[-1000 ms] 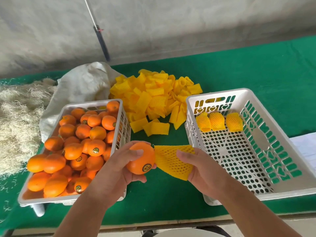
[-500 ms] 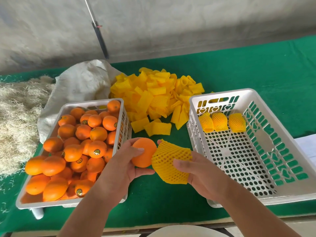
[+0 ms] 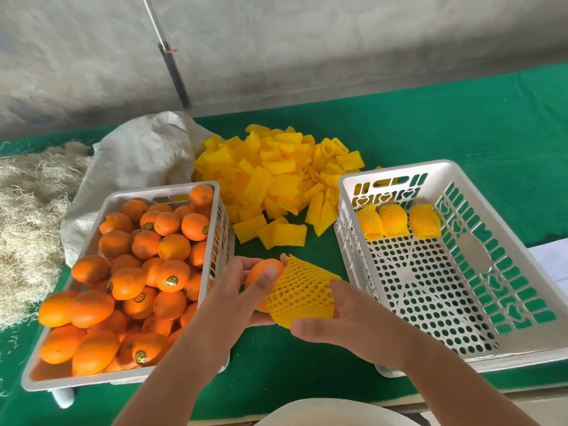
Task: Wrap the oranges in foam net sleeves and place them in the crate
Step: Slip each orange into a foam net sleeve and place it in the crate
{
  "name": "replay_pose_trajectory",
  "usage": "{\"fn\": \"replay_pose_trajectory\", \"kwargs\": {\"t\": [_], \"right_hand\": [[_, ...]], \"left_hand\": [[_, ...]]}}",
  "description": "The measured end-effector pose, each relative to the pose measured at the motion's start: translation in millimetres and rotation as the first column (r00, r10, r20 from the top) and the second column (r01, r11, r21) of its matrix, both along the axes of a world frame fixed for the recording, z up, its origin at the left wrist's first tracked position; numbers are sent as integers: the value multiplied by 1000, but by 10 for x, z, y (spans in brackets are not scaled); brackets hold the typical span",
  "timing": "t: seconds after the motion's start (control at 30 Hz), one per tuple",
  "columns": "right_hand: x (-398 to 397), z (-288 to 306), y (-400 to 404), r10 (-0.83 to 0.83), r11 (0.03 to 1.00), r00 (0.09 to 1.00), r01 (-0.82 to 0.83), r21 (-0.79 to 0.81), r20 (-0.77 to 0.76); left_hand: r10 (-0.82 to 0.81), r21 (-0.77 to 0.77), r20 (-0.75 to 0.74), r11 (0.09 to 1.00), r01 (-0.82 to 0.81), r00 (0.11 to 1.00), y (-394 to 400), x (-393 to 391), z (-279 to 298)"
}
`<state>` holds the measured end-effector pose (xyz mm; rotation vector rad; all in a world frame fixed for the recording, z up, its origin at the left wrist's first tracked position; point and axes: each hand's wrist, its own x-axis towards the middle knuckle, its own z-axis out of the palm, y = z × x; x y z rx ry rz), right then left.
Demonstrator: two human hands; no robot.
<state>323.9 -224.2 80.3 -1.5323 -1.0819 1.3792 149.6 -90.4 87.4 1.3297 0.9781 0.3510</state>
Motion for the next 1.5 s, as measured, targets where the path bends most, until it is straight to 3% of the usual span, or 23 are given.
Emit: {"fn": "replay_pose_trajectory", "kwargs": {"t": [0.3,0.53,0.7,0.77,0.8,0.87,0.93,1.07,1.13,1.2,1.3,1.4,1.47,1.5], "right_hand": [[-71,-30,-44,-10,998,988,-1,65,153],[-175,-105,-52,-300,954,941,292,73,155],[-160,-83,-12,-381,924,918,383,0,111],[-102,-93,9,-353,935,936,353,-29,1],[-79,-90,32,-335,942,932,336,-16,-136],[-41,-85,71,-307,937,818,349,-4,-487],[0,-92,96,-299,923,665,384,-31,-684],[93,-171,91,-338,899,515,425,-108,-788],[130,-205,77,-307,913,489,395,-107,-817],[145,-206,67,-252,939,538,336,-69,-805],[138,-204,70,-200,967,714,256,-15,-671],[90,-177,77,-180,978,932,203,43,-314],[74,-191,72,-188,976,977,197,95,-97],[64,-211,67,-198,972,976,208,108,-90]], "left_hand": [[-83,8,-22,996,83,996,-59,-49,16],[-155,85,-22,984,156,988,-68,-113,0],[-143,141,-44,979,148,989,-61,-104,20],[-131,157,-32,978,134,991,-42,-105,40],[-129,165,-22,978,131,991,-30,-106,50],[-122,176,2,977,120,992,-7,-101,61],[-107,198,14,975,102,994,10,-93,79],[-106,299,-6,949,103,994,52,-129,90],[-136,278,27,952,123,990,82,-161,100],[-173,254,52,955,154,984,108,-184,106],[-196,217,102,961,171,975,124,-204,101],[-239,222,86,951,215,967,106,-199,58],[-258,236,61,942,237,964,85,-192,20],[-267,239,55,939,247,962,75,-192,5]]}}
